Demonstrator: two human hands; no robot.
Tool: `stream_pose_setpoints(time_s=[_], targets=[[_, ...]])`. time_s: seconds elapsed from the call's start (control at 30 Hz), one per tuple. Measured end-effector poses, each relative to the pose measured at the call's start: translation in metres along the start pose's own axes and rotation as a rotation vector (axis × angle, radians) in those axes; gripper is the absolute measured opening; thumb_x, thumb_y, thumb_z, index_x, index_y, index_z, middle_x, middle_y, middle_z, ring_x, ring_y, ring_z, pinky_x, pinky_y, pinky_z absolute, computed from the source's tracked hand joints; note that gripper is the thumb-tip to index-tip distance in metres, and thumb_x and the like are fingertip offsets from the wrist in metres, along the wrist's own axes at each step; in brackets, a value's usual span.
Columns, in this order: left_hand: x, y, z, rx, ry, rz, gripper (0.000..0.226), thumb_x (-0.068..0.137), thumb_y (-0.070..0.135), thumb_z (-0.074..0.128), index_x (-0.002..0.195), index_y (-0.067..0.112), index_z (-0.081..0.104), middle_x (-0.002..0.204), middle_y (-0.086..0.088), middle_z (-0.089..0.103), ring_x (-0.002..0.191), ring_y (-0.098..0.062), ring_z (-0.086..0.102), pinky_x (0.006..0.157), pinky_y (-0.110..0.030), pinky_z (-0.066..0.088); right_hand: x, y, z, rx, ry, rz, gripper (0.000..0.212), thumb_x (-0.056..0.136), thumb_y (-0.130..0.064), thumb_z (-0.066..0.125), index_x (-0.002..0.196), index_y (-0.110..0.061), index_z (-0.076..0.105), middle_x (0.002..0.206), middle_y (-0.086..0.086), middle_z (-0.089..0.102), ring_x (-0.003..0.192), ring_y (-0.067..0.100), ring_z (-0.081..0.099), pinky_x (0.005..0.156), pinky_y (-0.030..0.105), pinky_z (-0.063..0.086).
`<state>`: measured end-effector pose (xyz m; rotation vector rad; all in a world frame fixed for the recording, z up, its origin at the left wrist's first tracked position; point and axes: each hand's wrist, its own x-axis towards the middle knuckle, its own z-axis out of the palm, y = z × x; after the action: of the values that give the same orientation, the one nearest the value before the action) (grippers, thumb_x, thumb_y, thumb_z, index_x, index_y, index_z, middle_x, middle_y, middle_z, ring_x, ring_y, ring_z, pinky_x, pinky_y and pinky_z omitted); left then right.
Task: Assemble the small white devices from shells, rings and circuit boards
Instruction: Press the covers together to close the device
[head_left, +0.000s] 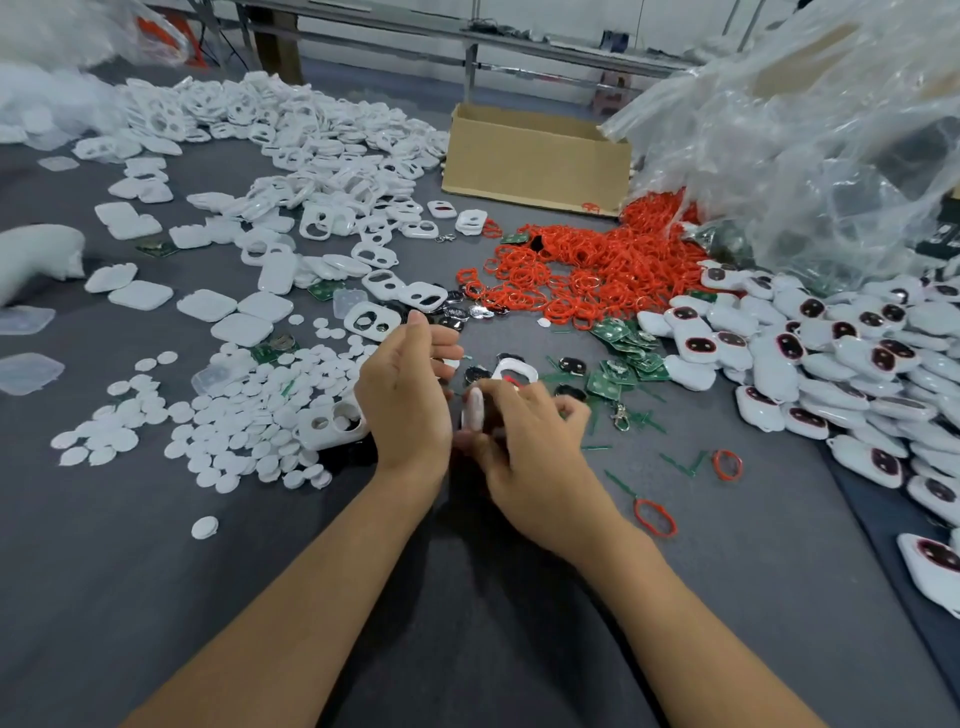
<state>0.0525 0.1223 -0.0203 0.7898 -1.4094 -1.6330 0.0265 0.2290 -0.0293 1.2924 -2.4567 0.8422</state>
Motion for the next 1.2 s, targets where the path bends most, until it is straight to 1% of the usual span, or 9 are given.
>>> stream_pose_setpoints(time_s=[0.13, 0.23, 0.33, 0.47, 0.67, 0.77, 0.9, 1.07, 1.2], targets=[[0.001, -0.001, 0.000, -0.031, -0.013, -0.034, 0.044, 0.102, 0.030, 0.042, 0.070, 0.016, 0.068, 0.069, -0.003, 0.068, 0.063, -0.015, 0.059, 0.059, -0.030, 0.044, 0.004, 0.000, -0.009, 0.312, 0.191, 0.070, 0.022, 0.091, -0.032, 0.053, 0.112, -0.026, 0.054, 0.095, -0.018, 0.057, 0.089, 0.011, 0.050, 0.087, 0.036, 0.034], [0.001, -0.002, 0.000, -0.038, -0.038, -0.033, 0.046, 0.102, 0.033, 0.040, 0.070, 0.016, 0.069, 0.070, -0.003, 0.069, 0.062, -0.016, 0.060, 0.062, -0.033, 0.044, 0.007, 0.004, -0.014, 0.625, 0.161, 0.155, 0.023, 0.091, -0.027, 0.053, 0.112, -0.032, 0.051, 0.098, -0.014, 0.061, 0.091, 0.013, 0.057, 0.083, 0.033, 0.046], [0.000, -0.002, 0.000, -0.027, -0.057, -0.021, 0.047, 0.103, 0.033, 0.040, 0.070, 0.016, 0.069, 0.067, 0.001, 0.070, 0.059, -0.013, 0.060, 0.062, -0.032, 0.044, 0.008, 0.006, -0.015, 0.766, 0.151, 0.187, 0.023, 0.092, -0.011, 0.055, 0.107, -0.028, 0.053, 0.086, -0.015, 0.059, 0.071, 0.002, 0.053, 0.068, 0.018, 0.043], [0.000, -0.001, -0.001, -0.023, -0.076, -0.012, 0.047, 0.103, 0.033, 0.039, 0.070, 0.017, 0.069, 0.069, -0.002, 0.071, 0.061, -0.016, 0.061, 0.063, -0.033, 0.044, 0.010, 0.007, -0.015, 0.926, 0.152, 0.265, 0.025, 0.094, 0.004, 0.050, 0.103, -0.019, 0.053, 0.077, -0.006, 0.061, 0.060, 0.005, 0.057, 0.057, 0.020, 0.047], [0.001, -0.002, 0.001, -0.041, -0.084, -0.023, 0.046, 0.103, 0.030, 0.040, 0.070, 0.015, 0.068, 0.070, -0.006, 0.069, 0.059, -0.016, 0.059, 0.056, -0.024, 0.041, 0.009, 0.009, -0.013, 0.698, 0.122, 0.284, 0.021, 0.091, -0.006, 0.059, 0.103, -0.023, 0.059, 0.069, 0.009, 0.061, 0.056, 0.023, 0.055, 0.056, 0.036, 0.047], [0.003, -0.003, 0.000, -0.036, -0.075, -0.022, 0.044, 0.103, 0.029, 0.043, 0.070, 0.014, 0.068, 0.067, -0.002, 0.068, 0.056, -0.012, 0.058, 0.055, -0.021, 0.041, 0.006, 0.011, -0.009, 0.326, 0.017, 0.150, 0.014, 0.083, -0.018, 0.070, 0.096, -0.020, 0.067, 0.057, -0.003, 0.054, 0.053, 0.008, 0.047, 0.054, 0.015, 0.035], [0.003, -0.005, 0.002, -0.008, -0.166, -0.082, 0.044, 0.101, 0.029, 0.045, 0.067, 0.014, 0.067, 0.061, 0.000, 0.066, 0.052, -0.011, 0.056, 0.056, -0.025, 0.041, 0.008, 0.006, -0.008, 0.374, -0.016, 0.173, 0.031, 0.069, -0.031, 0.084, 0.095, -0.017, 0.072, 0.047, -0.012, 0.046, 0.047, 0.006, 0.045, 0.049, 0.012, 0.030], [0.004, -0.009, 0.001, 0.068, -0.187, -0.087, 0.047, 0.101, 0.031, 0.046, 0.062, 0.016, 0.067, 0.055, 0.002, 0.063, 0.052, -0.010, 0.056, 0.057, -0.026, 0.039, 0.009, 0.009, -0.011, 0.515, -0.109, 0.223, 0.048, 0.057, -0.022, 0.090, 0.101, -0.018, 0.070, 0.058, -0.010, 0.060, 0.049, 0.003, 0.049, 0.056, 0.016, 0.041], [0.005, -0.011, 0.003, 0.078, -0.163, -0.080, 0.043, 0.100, 0.028, 0.047, 0.064, 0.015, 0.067, 0.056, 0.001, 0.063, 0.054, -0.012, 0.055, 0.056, -0.027, 0.041, 0.010, 0.008, -0.009, 0.485, -0.108, 0.202, 0.038, 0.066, -0.022, 0.086, 0.100, -0.020, 0.067, 0.066, -0.008, 0.065, 0.057, 0.010, 0.055, 0.062, 0.023, 0.046]])
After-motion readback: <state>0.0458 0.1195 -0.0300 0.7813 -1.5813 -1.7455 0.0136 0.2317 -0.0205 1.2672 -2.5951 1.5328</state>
